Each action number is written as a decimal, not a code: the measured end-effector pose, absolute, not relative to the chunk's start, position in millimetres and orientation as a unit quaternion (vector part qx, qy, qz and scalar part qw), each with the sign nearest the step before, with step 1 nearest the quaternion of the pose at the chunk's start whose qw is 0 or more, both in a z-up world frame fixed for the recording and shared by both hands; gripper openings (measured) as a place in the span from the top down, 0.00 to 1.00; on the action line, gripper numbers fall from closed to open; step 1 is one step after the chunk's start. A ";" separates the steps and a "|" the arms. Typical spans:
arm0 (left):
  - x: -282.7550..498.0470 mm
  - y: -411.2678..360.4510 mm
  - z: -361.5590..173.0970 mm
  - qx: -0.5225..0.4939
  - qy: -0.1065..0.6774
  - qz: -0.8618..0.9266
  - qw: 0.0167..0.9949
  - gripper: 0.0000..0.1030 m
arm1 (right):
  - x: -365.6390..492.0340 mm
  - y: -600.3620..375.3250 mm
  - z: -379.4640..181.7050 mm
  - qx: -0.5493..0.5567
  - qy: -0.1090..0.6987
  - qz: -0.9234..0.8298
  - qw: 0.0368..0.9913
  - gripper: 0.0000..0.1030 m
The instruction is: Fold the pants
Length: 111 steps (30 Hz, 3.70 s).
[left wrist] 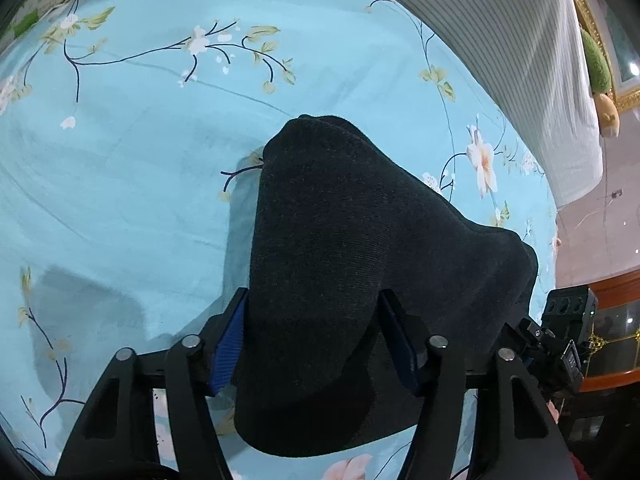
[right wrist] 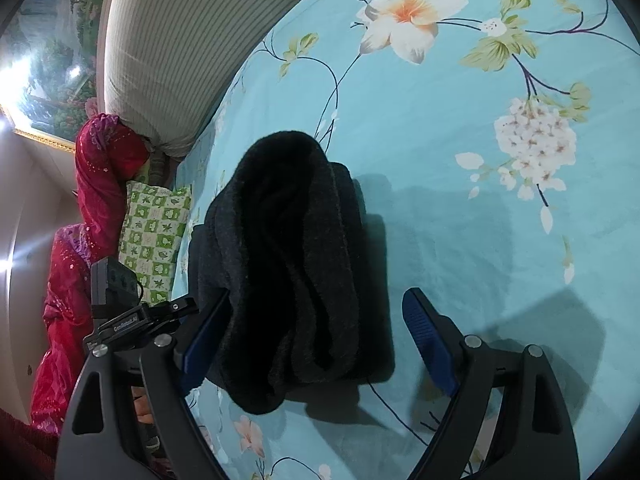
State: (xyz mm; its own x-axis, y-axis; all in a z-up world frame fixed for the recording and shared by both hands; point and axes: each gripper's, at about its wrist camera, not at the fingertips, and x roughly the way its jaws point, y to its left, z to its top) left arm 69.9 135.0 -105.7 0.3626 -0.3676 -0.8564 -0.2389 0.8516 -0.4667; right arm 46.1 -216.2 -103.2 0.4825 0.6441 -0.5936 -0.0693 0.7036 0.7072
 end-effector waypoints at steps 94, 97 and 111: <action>87.9 223.0 -81.0 -0.221 0.506 0.045 0.833 0.47 | 141.2 -99.2 -62.6 0.164 0.467 0.259 0.829 0.36; 86.1 219.5 -80.8 -0.211 0.507 0.057 0.834 0.42 | 139.0 -95.0 -58.6 0.146 0.459 0.242 0.842 0.33; 60.6 193.5 -59.0 -0.162 0.498 0.076 0.849 0.29 | 112.6 -83.4 -31.9 0.098 0.414 0.228 0.876 0.19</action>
State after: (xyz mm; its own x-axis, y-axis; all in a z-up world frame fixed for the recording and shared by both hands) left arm 60.6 193.5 -59.0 0.4932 -0.0318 -0.8694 -0.2911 0.9357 -0.1994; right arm 112.6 -83.5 -31.9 0.5524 0.4809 -0.6808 -0.3184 0.8766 0.3608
